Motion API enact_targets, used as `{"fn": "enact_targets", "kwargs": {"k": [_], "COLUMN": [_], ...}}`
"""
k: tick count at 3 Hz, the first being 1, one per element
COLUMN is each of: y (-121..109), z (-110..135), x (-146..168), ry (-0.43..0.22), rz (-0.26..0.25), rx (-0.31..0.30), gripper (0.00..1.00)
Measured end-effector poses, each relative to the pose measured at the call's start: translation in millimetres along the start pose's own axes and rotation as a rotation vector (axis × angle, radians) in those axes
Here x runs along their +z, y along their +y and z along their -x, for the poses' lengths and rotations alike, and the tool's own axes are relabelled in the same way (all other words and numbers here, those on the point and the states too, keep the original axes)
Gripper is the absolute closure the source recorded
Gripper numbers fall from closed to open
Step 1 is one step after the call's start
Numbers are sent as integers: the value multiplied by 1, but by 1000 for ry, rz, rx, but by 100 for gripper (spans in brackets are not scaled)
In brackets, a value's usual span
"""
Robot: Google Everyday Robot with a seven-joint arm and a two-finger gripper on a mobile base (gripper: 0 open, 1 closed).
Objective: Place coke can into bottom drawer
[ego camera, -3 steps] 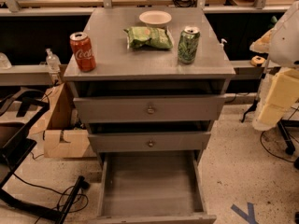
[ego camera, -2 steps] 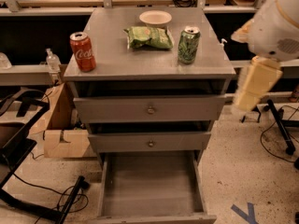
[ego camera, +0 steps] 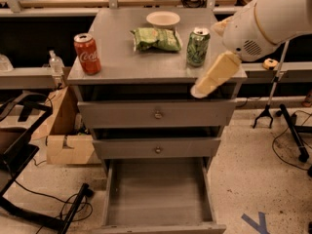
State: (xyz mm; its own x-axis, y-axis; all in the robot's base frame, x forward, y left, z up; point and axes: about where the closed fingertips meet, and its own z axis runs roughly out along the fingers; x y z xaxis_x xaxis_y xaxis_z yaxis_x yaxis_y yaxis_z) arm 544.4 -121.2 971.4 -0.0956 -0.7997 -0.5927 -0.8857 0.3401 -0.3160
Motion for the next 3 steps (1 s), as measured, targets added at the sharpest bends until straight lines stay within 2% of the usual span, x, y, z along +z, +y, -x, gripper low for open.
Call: {"fn": "enact_targets", "kwargs": {"k": [1, 2, 3], "y": [2, 6, -6], "z": [46, 65, 76], "x": [40, 39, 32], "ry": [-334, -480, -518], "rz": [2, -65, -123], "rx": [83, 171, 192], "gripper": [0, 0, 0]}}
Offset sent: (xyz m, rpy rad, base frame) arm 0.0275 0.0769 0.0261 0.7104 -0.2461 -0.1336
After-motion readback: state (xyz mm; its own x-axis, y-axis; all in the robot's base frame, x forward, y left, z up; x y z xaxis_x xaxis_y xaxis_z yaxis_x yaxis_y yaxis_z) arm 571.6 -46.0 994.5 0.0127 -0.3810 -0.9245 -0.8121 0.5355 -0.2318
